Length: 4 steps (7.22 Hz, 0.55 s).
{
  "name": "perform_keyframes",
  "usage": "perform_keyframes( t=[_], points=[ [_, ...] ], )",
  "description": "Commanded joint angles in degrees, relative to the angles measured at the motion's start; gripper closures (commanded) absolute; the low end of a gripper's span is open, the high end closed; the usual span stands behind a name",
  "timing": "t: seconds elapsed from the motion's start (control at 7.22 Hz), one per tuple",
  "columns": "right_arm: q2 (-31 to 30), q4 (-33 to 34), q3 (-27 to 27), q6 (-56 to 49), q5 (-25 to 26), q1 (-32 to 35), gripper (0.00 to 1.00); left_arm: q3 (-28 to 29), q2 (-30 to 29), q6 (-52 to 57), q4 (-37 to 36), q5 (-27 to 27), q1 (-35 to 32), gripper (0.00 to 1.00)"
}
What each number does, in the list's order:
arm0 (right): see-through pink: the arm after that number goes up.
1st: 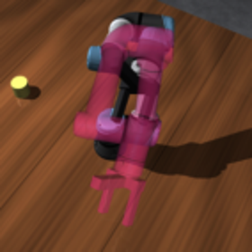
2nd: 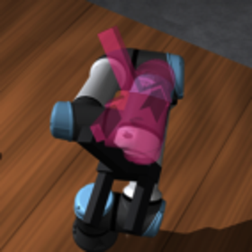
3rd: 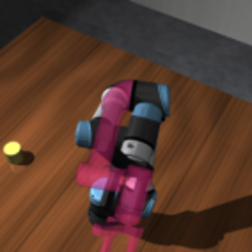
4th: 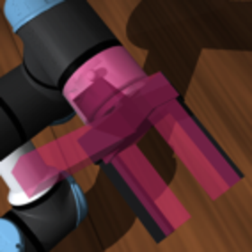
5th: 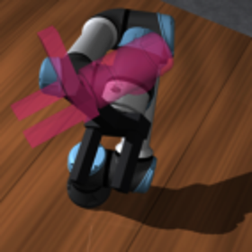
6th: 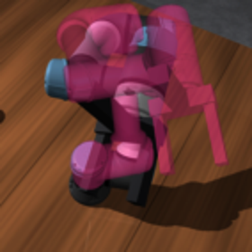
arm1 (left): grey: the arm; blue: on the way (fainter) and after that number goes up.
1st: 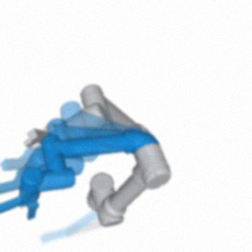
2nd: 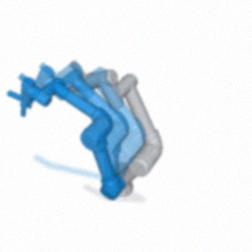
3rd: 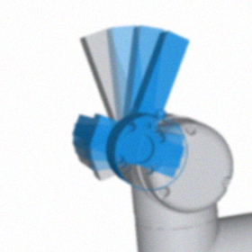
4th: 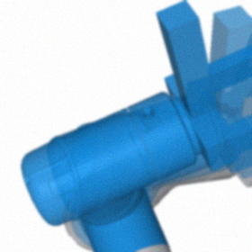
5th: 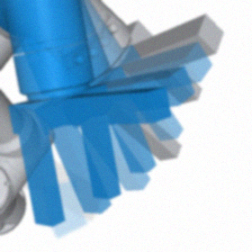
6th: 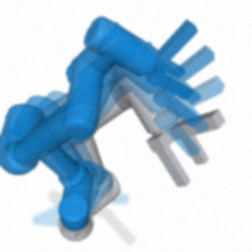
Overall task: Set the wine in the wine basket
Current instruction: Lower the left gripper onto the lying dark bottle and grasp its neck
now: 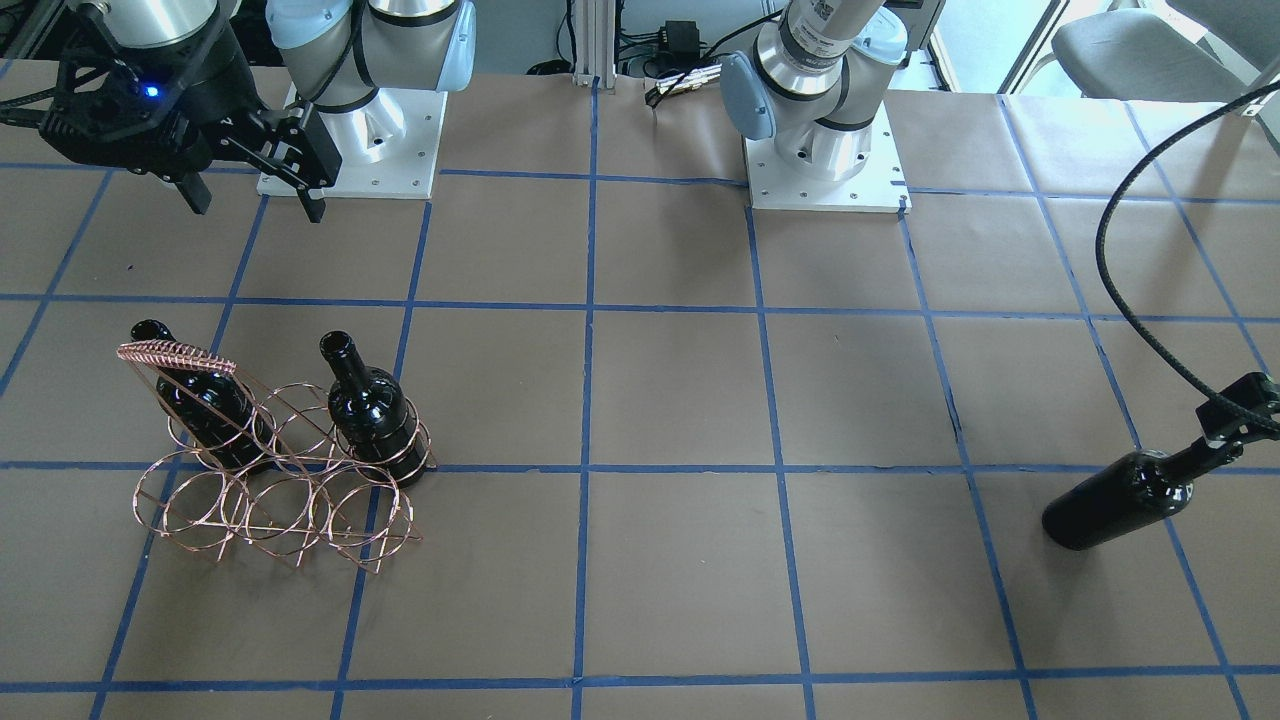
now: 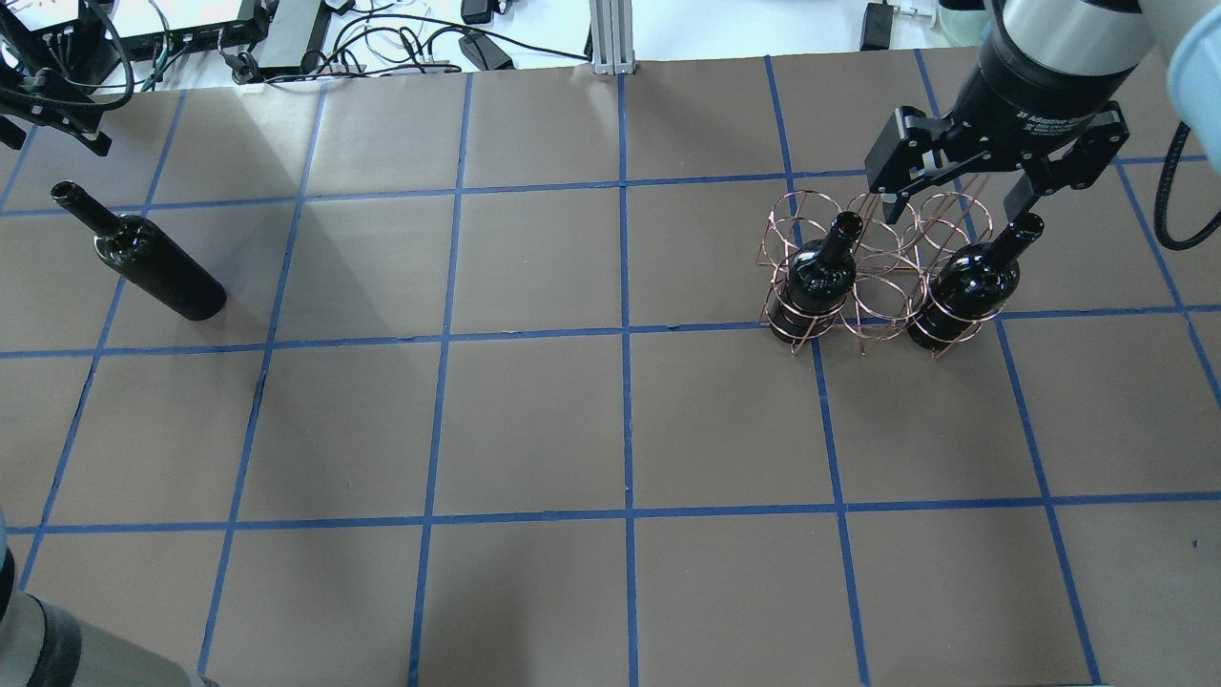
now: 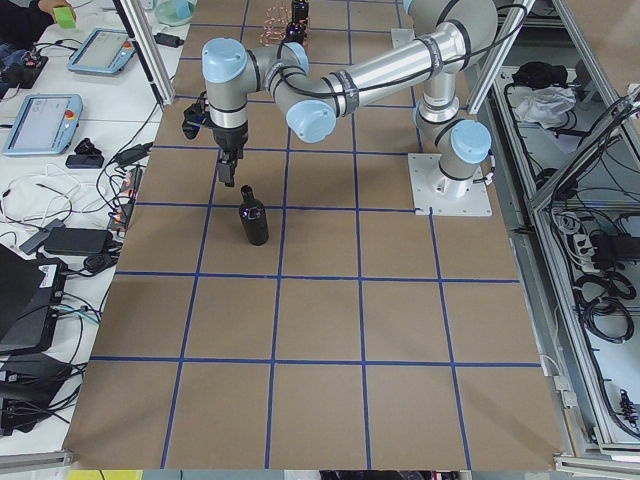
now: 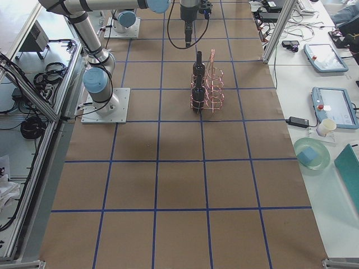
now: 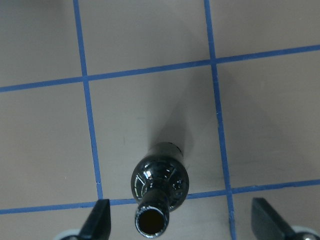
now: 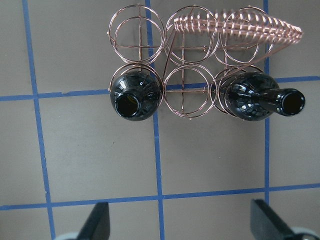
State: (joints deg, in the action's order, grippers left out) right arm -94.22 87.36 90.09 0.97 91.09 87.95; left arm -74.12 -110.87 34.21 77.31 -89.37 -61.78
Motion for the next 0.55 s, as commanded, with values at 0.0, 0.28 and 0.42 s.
perform_keyframes(
  t=[0.0, 0.28, 0.42],
  points=[
    [0.0, 0.0, 0.1, 0.0, 0.0, 0.0, 0.01, 0.9, -3.1, -0.1, -1.8, 0.3, 0.9, 0.00],
    [0.0, 0.0, 0.1, 0.0, 0.0, 0.0, 0.01, -0.3, -3.7, -0.1, -1.2, 0.1, 0.9, 0.00],
    [0.0, 0.0, 0.1, 0.0, 0.0, 0.0, 0.01, -0.9, -4.0, -0.1, -1.0, 0.0, 0.9, 0.00]
  ],
)
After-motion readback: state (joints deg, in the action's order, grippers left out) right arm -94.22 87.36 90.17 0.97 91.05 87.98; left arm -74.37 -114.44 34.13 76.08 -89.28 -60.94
